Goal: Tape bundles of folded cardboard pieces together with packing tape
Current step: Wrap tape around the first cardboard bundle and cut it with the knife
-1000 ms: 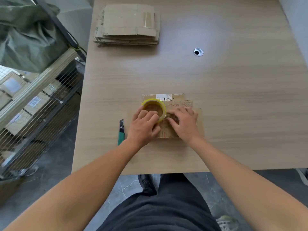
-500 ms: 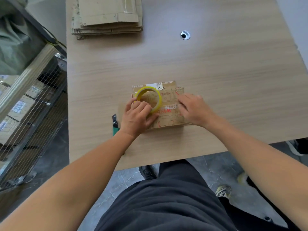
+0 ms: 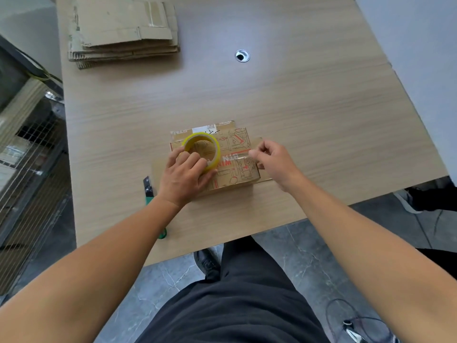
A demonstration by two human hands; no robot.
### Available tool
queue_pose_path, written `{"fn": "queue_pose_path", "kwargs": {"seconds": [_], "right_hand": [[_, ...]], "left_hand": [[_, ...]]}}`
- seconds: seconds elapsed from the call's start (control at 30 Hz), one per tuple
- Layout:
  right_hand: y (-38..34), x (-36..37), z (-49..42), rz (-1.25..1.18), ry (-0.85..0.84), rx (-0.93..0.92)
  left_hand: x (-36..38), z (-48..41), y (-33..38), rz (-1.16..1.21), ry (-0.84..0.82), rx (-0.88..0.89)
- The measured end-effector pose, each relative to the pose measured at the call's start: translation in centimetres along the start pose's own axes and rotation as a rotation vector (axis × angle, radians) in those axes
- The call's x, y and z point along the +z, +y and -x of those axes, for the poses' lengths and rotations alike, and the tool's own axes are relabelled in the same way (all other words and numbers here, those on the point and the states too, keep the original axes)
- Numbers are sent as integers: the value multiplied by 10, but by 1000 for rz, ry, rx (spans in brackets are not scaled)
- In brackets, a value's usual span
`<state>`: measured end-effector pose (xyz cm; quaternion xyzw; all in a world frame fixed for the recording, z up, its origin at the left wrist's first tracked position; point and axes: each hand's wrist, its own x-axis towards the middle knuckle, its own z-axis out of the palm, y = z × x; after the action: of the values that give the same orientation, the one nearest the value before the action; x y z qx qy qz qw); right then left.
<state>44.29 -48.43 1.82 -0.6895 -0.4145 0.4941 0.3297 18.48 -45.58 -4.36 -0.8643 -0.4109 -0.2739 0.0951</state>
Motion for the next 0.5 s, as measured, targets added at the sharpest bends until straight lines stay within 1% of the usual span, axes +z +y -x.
{"fn": "queue_pose_path", "kwargs": {"seconds": [0.1, 0.2, 0.23, 0.37, 0.5], "right_hand": [[-4, -4, -10, -230, 69, 129], [1, -14, -13, -380, 198, 225], [4, -15, -13, -429, 208, 239], [10, -12, -15, -643, 152, 283], [18, -6, -21, -722, 139, 323]], "left_hand": [[1, 2, -2, -6, -6, 32], [-3, 0, 1, -33, -5, 3], [-3, -1, 3, -36, -1, -4], [-3, -2, 3, -44, 3, -29], [0, -2, 3, -49, 17, -26]]}}
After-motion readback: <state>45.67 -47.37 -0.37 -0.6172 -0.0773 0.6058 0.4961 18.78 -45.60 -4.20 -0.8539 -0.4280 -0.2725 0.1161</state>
